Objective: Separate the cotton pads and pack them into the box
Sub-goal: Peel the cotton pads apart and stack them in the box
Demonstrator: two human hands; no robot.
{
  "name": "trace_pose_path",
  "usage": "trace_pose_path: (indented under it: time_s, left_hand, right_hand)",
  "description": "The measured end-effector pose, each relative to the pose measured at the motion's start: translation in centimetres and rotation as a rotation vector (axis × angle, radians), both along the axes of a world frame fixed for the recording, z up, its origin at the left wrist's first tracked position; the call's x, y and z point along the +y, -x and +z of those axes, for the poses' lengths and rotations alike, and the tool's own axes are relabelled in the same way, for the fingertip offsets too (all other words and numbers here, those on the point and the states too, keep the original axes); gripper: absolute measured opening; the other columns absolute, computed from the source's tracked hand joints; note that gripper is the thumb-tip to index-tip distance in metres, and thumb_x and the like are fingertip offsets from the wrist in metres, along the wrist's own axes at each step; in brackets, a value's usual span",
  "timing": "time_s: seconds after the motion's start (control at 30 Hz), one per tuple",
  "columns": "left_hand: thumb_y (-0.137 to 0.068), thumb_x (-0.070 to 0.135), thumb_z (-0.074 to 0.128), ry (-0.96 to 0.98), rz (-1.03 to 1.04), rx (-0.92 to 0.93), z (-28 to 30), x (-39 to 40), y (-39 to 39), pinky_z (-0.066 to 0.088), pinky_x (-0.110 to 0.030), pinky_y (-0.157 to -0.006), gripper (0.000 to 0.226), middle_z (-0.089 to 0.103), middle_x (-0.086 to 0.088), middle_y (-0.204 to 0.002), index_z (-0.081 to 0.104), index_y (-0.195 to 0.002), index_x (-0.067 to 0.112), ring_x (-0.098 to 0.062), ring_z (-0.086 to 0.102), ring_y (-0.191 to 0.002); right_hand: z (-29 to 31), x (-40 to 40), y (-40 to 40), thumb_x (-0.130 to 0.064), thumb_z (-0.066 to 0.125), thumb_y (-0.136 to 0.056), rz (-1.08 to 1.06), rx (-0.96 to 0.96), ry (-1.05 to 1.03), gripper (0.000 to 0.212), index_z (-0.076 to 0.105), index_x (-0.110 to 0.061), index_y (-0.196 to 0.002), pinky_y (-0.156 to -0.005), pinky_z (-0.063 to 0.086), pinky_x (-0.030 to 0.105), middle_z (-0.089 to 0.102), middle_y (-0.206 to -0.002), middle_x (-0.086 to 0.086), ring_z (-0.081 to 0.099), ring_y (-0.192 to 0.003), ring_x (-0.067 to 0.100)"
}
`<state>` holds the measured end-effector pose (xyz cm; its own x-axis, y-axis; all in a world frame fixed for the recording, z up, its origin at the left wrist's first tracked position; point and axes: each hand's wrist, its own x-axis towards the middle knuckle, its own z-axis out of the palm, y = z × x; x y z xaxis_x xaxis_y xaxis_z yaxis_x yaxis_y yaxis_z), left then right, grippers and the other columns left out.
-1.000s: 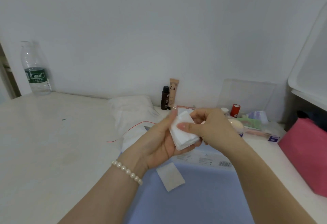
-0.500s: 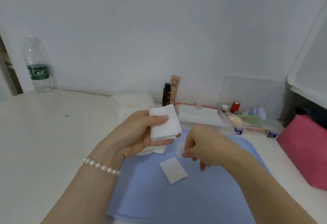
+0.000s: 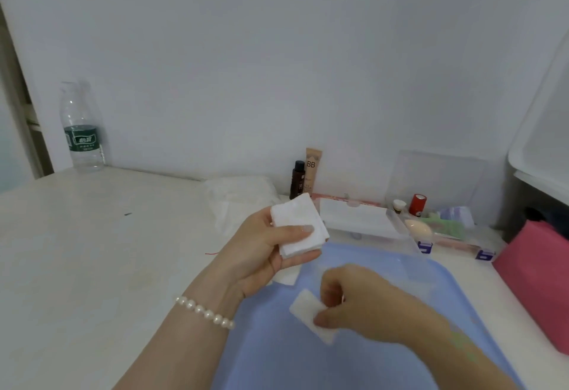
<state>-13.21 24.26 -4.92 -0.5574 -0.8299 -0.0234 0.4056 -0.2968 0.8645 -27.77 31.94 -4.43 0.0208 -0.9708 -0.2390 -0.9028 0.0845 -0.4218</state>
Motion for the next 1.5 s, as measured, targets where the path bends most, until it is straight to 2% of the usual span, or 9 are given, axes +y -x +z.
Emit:
trace_pose_path:
  time_s: [0.1, 0.23, 0.33, 0.57, 0.73, 1.03, 1.23, 1.37, 1.5]
  left_hand:
    - [-0.082, -0.008, 0.058, -0.007, 0.027, -0.014, -0.2, -0.1, 0.4, 0.058, -0.033, -0.061, 0.036, 0.066, -0.023, -0.113, 0.054, -0.118, -0.005, -0.033, 0.068, -0.094]
    - [-0.089, 0.004, 0.055, 0.006, 0.019, -0.058, -1.0, 0.5, 1.9, 0.059, -0.039, -0.073, 0.031, 0.067, -0.017, -0.113, 0.057, -0.119, 0.002, -0.03, 0.067, -0.1]
    - [-0.093, 0.015, 0.053, 0.013, -0.03, -0.066, -1.2, 1.1, 2.8, 0.056, -0.044, -0.083, 0.03, 0.068, -0.019, -0.112, 0.058, -0.12, 0.004, -0.03, 0.067, -0.098]
    - [-0.097, 0.014, 0.042, -0.013, -0.055, 0.007, -1.2, 1.7, 3.4, 0.058, -0.039, -0.075, 0.033, 0.066, -0.025, -0.109, 0.054, -0.121, -0.006, -0.026, 0.066, -0.075]
    - [-0.099, 0.016, 0.037, -0.083, -0.06, 0.036, -1.1, 1.7, 3.4, 0.058, -0.04, -0.08, 0.035, 0.065, -0.023, -0.115, 0.052, -0.125, -0.002, -0.034, 0.064, -0.106]
    - [-0.079, 0.062, 0.038, -0.168, -0.096, 0.1, -1.0, 1.6, 3.4, 0.058, -0.04, -0.077, 0.076, 0.067, -0.022, -0.111, 0.056, -0.119, 0.001, -0.032, 0.067, -0.099]
    - [-0.072, 0.013, 0.065, -0.009, -0.093, -0.019, -1.5, 1.5, 3.1, 0.058, -0.03, -0.069, 0.045, 0.071, -0.017, -0.103, 0.059, -0.113, -0.004, -0.021, 0.07, -0.089]
    - [-0.074, 0.011, 0.064, -0.01, -0.115, -0.061, -1.7, 1.1, 2.9, 0.059, -0.035, -0.074, 0.045, 0.067, -0.02, -0.112, 0.058, -0.117, -0.003, -0.028, 0.067, -0.096]
    - [-0.076, -0.005, 0.065, 0.092, -0.184, -0.221, -1.9, 1.8, 3.1, 0.059, -0.031, -0.071, 0.028, 0.07, -0.01, -0.097, 0.065, -0.102, 0.005, -0.02, 0.068, -0.086]
  right_hand:
    - [3.9, 1.4, 1.0, -0.006, 0.078, -0.07, 0.005, -0.512, 0.143, 0.036, 0.047, -0.02, -0.058, -0.049, 0.038, 0.014, 0.052, -0.051, -0.011, 0.048, -0.047, 0.003]
    - [4.9, 1.5, 1.6, 0.015, 0.078, -0.047, -0.058, -1.187, 0.36, 0.045, 0.047, -0.014, -0.06, -0.038, 0.044, 0.021, 0.063, -0.062, 0.008, 0.061, -0.05, 0.019]
    - [3.4, 0.7, 1.1, 0.008, 0.075, -0.058, -0.188, -1.162, 0.453, 0.036, 0.045, -0.009, -0.067, -0.038, 0.047, 0.023, 0.065, -0.069, 0.016, 0.064, -0.054, 0.023]
    - [1.0, -0.4, -0.3, 0.006, 0.076, -0.067, -0.322, -1.036, 0.591, 0.029, 0.05, -0.005, -0.064, -0.037, 0.044, 0.019, 0.056, -0.054, 0.012, 0.056, -0.037, 0.016]
    - [0.0, -1.0, -0.2, -0.004, 0.082, -0.063, -0.346, -0.852, 0.665, 0.035, 0.052, -0.02, -0.053, -0.039, 0.039, 0.019, 0.054, -0.058, 0.008, 0.05, -0.045, 0.014]
    - [-0.6, -1.2, 0.0, -0.005, 0.082, -0.064, -0.387, -0.833, 0.698, 0.03, 0.054, -0.014, -0.059, -0.044, 0.044, 0.024, 0.047, -0.059, 0.004, 0.051, -0.054, 0.024]
    - [-0.1, -0.9, 0.5, -0.019, 0.078, -0.062, -0.295, -0.574, 0.595, 0.029, 0.049, -0.02, -0.062, -0.048, 0.031, 0.021, 0.04, -0.043, -0.015, 0.035, -0.043, 0.002]
    - [2.4, -0.8, 3.1, -0.012, 0.077, -0.066, -0.247, -0.593, 0.443, 0.028, 0.052, -0.019, -0.078, -0.056, 0.035, 0.022, 0.05, -0.071, -0.005, 0.044, -0.06, 0.009]
    - [3.0, -0.4, 4.1, -0.036, 0.08, -0.064, -0.235, -0.531, 0.4, 0.046, 0.054, -0.029, -0.102, -0.072, 0.045, 0.023, 0.058, -0.099, -0.008, 0.057, -0.087, 0.008]
